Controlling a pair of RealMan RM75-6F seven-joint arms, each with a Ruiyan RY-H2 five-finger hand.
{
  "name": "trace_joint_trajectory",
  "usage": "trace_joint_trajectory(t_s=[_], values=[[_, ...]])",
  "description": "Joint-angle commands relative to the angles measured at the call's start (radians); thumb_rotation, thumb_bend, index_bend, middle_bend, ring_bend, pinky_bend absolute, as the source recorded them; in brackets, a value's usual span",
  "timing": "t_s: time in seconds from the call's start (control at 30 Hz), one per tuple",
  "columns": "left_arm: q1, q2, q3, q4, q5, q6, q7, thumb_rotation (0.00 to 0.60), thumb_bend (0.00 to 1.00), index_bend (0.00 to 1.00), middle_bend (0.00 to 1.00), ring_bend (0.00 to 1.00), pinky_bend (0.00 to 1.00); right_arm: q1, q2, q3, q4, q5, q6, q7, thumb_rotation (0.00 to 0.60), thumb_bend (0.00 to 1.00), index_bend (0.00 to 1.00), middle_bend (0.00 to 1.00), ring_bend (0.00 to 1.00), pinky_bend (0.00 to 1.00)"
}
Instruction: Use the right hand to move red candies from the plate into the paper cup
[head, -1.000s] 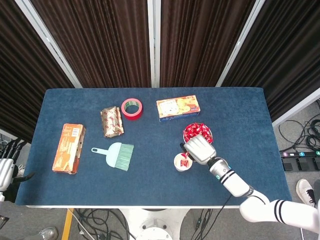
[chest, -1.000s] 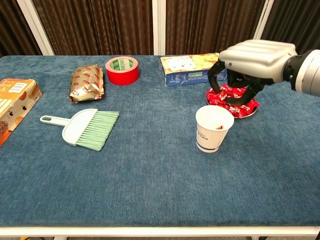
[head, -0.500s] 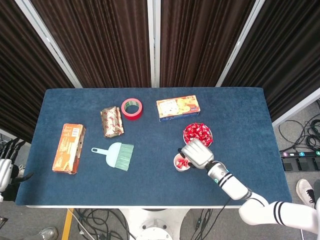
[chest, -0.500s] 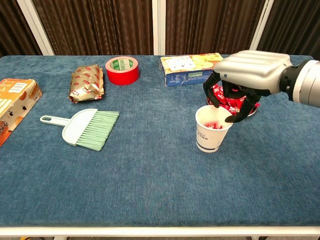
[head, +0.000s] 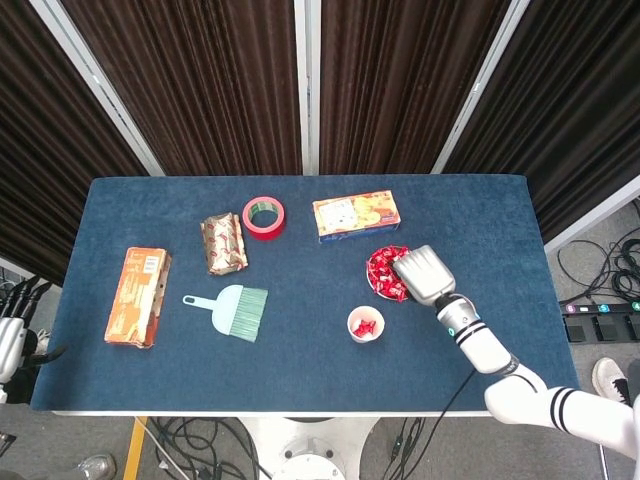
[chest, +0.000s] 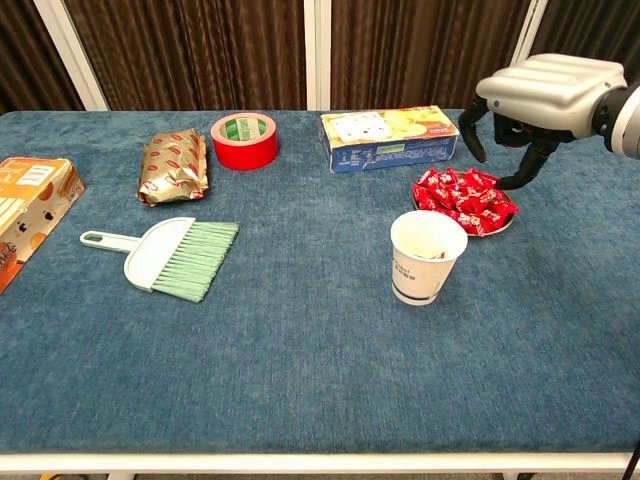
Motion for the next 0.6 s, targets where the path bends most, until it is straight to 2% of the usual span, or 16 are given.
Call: trace_joint_trajectory(t_s=[0.03,0.3,0.6], values=[[0.002,0.000,0.001,0.004,0.000,0.001,-0.004,0.600,0.09,0.14,0.14,0.05,0.19,0.021,-0.050,-0.003,0.115,0.046,-0.052,-0.019,0.600,0.12,0.56,1.00,1.00,0.91],[0.003,0.002,0.000,0.014,-0.003,-0.002,-0.015,0.599,0.09,0.14,0.14,0.05,0.19,0.057,-0.135,0.000,0.303,0.088,-0.136,-0.009,0.600,0.14,0.53,1.00,1.00,0.91],[0.003,0.000,0.000,0.031,-0.001,-0.004,-0.031,0.600,0.09,0.14,0.14,0.05,0.19,0.073,-0.186,-0.002,0.392,0.077,-0.168,0.028,0.600,0.18,0.50,1.00,1.00,0.91]])
